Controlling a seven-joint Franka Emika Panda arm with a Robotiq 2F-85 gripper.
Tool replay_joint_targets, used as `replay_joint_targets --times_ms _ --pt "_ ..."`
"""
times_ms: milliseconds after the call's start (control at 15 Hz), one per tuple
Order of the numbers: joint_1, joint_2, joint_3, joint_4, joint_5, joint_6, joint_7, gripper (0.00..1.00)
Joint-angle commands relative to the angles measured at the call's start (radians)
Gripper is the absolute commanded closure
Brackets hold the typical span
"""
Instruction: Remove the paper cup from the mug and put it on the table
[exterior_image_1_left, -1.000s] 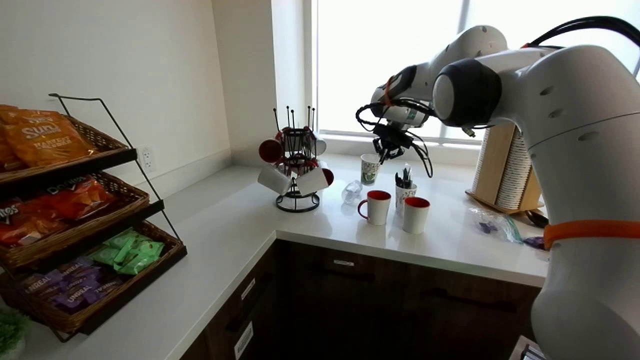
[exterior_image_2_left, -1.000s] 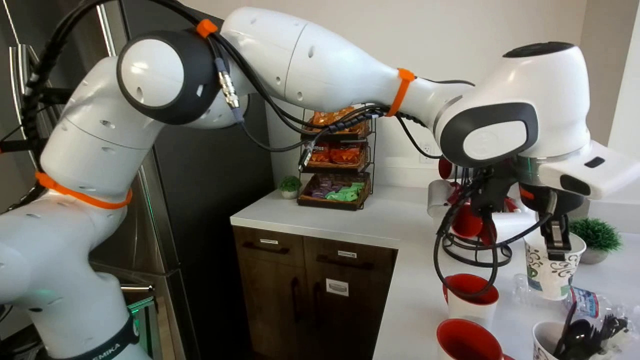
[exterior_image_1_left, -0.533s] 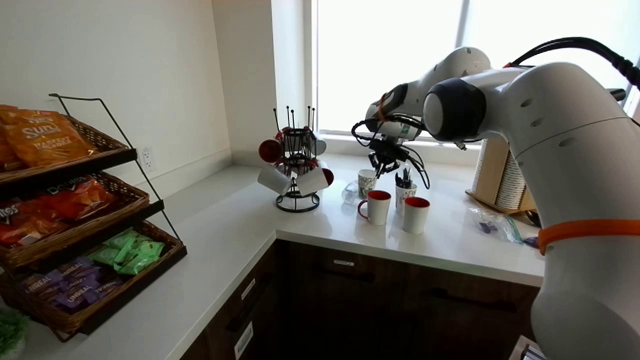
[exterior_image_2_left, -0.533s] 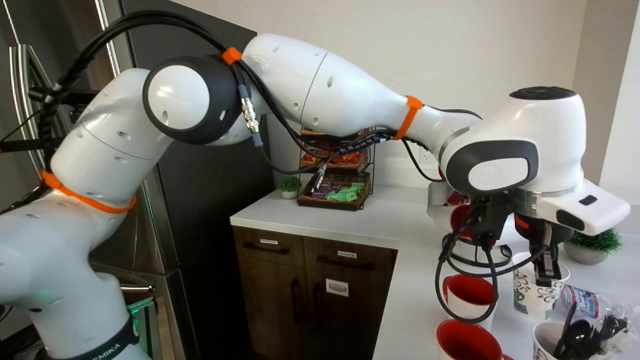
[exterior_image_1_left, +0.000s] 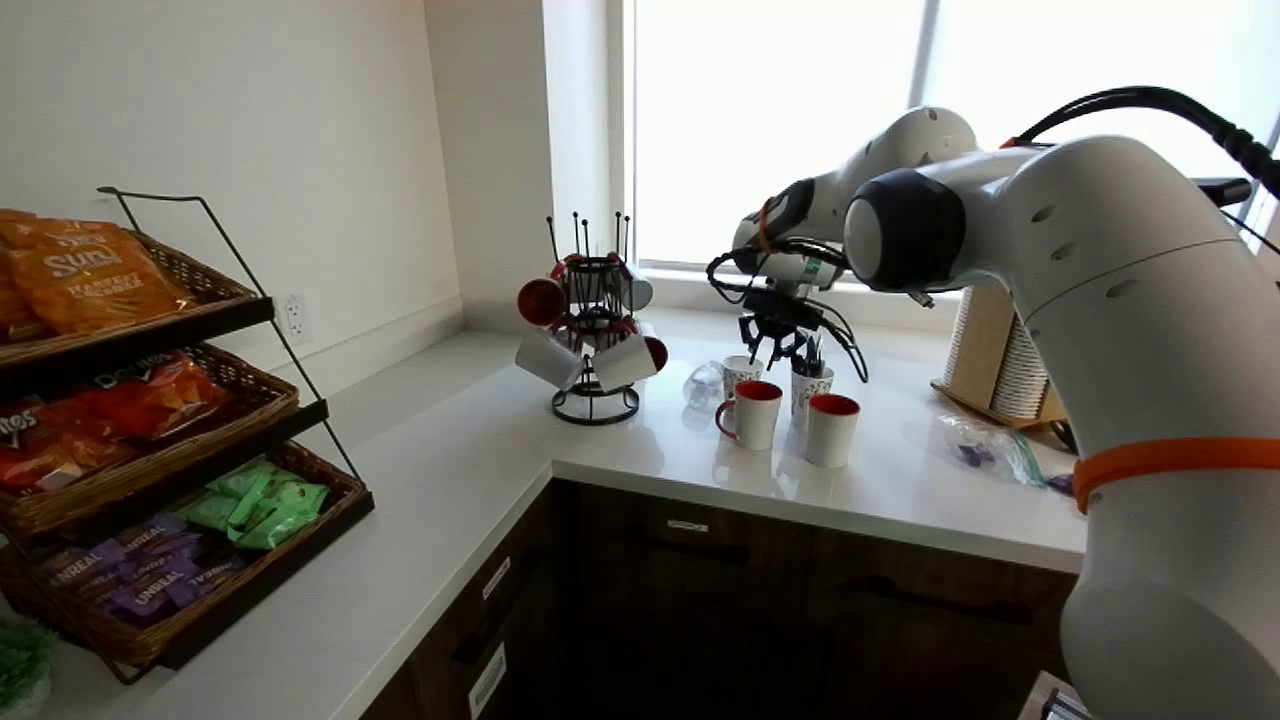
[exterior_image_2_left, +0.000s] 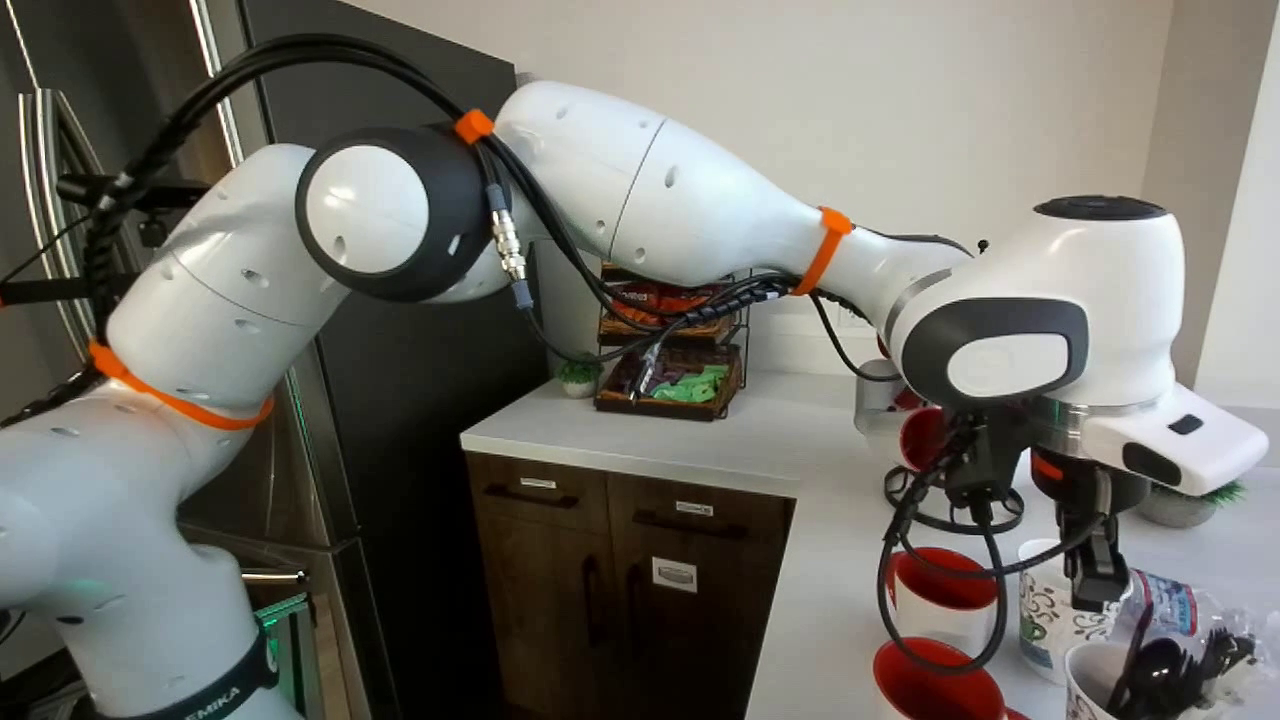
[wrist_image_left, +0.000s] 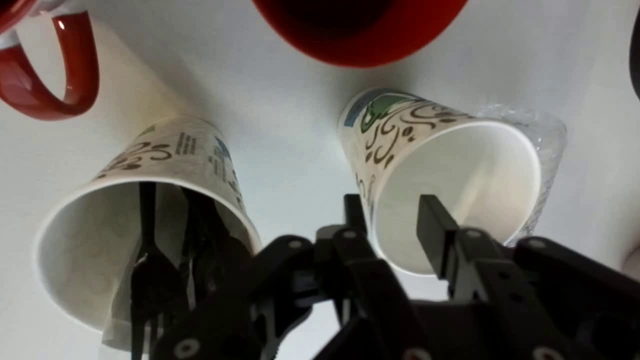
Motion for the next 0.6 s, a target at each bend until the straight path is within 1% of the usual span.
replay_joint_targets --times_ms 0,133,267,333,533 --pt "0.022 -0.038 -0.014 -0.010 -0.038 -0.025 -0.003 0.32" --pt "0.043 -0.095 -0.016 -0.054 -0.059 -0.018 -0.009 0.19" --pt "0.063 -0.176 -0.008 -0.119 -0.076 -0.025 -0.030 0.04" --pt "0.073 -0.236 0.006 -0.177 -0.077 -0.042 -0.064 0.00" --pt "0.099 -0.376 0.040 -0.310 -0.078 -0.104 -0.185 0.00"
